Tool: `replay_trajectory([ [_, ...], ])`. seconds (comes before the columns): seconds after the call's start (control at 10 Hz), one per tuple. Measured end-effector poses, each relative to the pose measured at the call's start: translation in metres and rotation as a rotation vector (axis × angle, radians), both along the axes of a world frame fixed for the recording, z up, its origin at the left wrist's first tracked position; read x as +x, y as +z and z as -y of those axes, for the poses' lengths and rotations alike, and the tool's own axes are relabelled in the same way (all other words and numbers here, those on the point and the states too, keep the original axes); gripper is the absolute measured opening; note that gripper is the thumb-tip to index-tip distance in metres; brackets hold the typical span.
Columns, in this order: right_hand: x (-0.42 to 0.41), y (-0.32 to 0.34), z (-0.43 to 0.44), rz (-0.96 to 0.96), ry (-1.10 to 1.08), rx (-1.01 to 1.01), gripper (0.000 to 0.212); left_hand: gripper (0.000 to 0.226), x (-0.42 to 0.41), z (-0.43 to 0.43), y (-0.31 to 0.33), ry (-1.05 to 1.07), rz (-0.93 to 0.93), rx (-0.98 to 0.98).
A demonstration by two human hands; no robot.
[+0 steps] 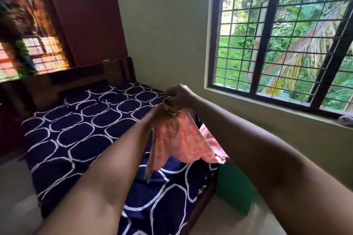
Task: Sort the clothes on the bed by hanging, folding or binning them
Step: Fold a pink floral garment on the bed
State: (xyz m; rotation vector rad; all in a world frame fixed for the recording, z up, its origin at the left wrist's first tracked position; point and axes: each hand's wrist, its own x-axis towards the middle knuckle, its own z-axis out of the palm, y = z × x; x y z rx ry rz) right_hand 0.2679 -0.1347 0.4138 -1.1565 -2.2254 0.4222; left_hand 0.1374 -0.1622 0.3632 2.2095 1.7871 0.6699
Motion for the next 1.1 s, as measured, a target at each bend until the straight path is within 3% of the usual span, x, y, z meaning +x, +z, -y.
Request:
replay_trajectory([
  [0.1,0.017,-0.02,0.006,-0.296,0.066,-0.187,0.029,0.029,-0.013,-0.01,-0.008,-0.003,-0.023,-0.046],
  [0.2,0.036,-0.051,0.008,-0.469,-0.063,-0.383,0.026,0.032,-0.024,-0.01,-0.013,0.016,0.037,-0.057],
  [0.3,0.057,-0.116,0.012,-0.4,-0.386,-0.508,0.025,0.02,-0.031,-0.002,-0.014,-0.023,0.134,-0.063],
  [0.4,0.053,-0.151,0.019,-0.247,-0.37,-0.535,0.035,0.034,-0.038,-0.001,-0.014,-0.022,0.235,-0.109],
  [0.5,0.031,-0.182,0.026,0.075,-0.323,-0.42,0.053,0.026,-0.057,0.002,-0.015,0.036,0.348,-0.15],
  [0.6,0.014,-0.188,0.025,0.209,-0.386,-0.347,0.051,0.011,-0.07,0.0,-0.019,0.059,0.325,-0.151],
  [0.7,-0.003,-0.186,0.016,0.286,-0.511,-0.291,0.034,0.019,-0.093,0.031,0.007,-0.075,0.21,-0.005],
  [0.8,-0.013,-0.179,0.009,0.227,-0.575,-0.349,0.029,0.027,-0.111,0.032,0.012,-0.049,0.278,0.049],
  [0.9,-0.037,-0.16,0.003,0.091,-0.561,-0.362,0.027,0.004,-0.173,0.031,0.008,0.292,0.498,0.04],
  [1.0,-0.063,-0.148,0.001,0.024,-0.45,-0.276,0.024,0.026,-0.212,0.029,-0.003,0.483,0.408,0.037],
  [1.1,-0.092,-0.126,0.004,-0.103,-0.205,-0.19,0.015,0.055,-0.231,0.037,-0.004,0.55,0.45,0.07],
])
